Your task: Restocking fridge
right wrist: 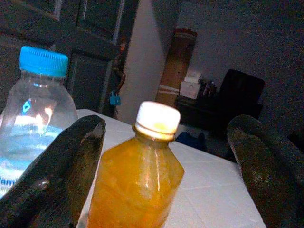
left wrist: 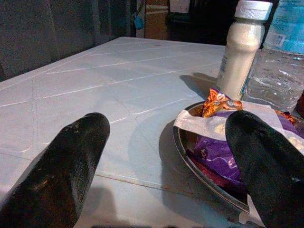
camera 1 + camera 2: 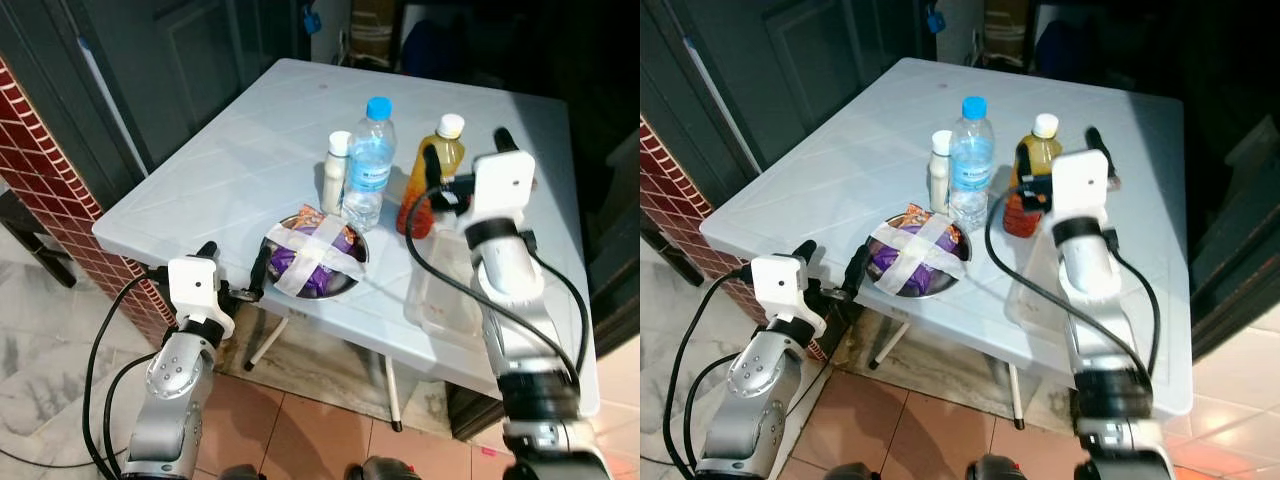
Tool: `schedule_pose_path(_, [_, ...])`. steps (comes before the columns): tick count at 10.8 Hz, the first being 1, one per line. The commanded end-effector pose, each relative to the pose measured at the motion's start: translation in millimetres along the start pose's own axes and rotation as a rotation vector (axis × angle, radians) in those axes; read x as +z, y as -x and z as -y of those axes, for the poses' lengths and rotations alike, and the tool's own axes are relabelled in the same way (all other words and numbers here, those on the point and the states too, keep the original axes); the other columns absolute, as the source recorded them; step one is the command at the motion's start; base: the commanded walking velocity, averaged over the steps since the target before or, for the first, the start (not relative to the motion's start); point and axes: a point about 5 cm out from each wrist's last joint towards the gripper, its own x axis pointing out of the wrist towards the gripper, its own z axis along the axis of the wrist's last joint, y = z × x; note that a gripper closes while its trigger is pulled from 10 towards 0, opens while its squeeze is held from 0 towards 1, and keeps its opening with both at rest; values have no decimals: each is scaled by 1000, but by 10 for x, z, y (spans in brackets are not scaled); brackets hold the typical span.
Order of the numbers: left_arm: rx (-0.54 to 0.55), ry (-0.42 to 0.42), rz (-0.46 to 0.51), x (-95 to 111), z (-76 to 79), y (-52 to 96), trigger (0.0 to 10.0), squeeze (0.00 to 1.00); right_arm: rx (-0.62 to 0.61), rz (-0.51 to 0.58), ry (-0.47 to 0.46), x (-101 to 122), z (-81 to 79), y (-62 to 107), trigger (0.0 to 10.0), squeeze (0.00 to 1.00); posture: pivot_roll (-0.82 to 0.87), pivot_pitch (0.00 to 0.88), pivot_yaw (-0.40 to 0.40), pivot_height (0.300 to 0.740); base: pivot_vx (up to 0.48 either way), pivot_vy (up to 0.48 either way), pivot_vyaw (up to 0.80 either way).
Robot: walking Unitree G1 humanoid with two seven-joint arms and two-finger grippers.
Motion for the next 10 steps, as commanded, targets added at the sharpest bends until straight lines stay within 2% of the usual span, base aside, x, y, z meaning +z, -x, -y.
schedule_pose_path(1, [-1, -17, 8, 41, -4, -11, 10000, 0, -9, 12, -16, 21, 10, -30, 10000, 1000, 15, 46, 42, 740, 0, 0, 0])
schedule_pose_path(4, [5, -19, 7, 45, -13, 0, 10000, 0, -14, 24, -20, 37, 45, -120, 10000, 1000, 25, 48, 39, 740, 0, 0, 0])
schedule_pose_path(5, [6, -20, 8, 51, -15, -2, 10000, 0, -24, 16, -48, 32, 62, -162, 10000, 957, 31, 53, 39, 740, 0, 0, 0])
schedule_pose_path(6, [7, -22, 8, 55, -17, 6, 10000, 0, -26, 14, -64, 39, 66, -211, 10000, 612, 37, 54, 38, 740, 0, 0, 0])
schedule_pose_path(7, [7, -24, 7, 55, -16, 20, 10000, 0, -18, 19, -67, 47, 57, -247, 10000, 220, 43, 55, 38, 740, 0, 0, 0])
schedule_pose_path(8, [10, -25, 5, 53, -17, 38, 10000, 0, -13, 24, -72, 60, 42, -291, 10000, 0, 52, 55, 33, 740, 0, 0, 0])
schedule_pose_path(10, [19, -26, 5, 56, -29, 49, 10000, 0, -19, 15, -112, 56, 22, -375, 10000, 0, 60, 54, 28, 740, 0, 0, 0])
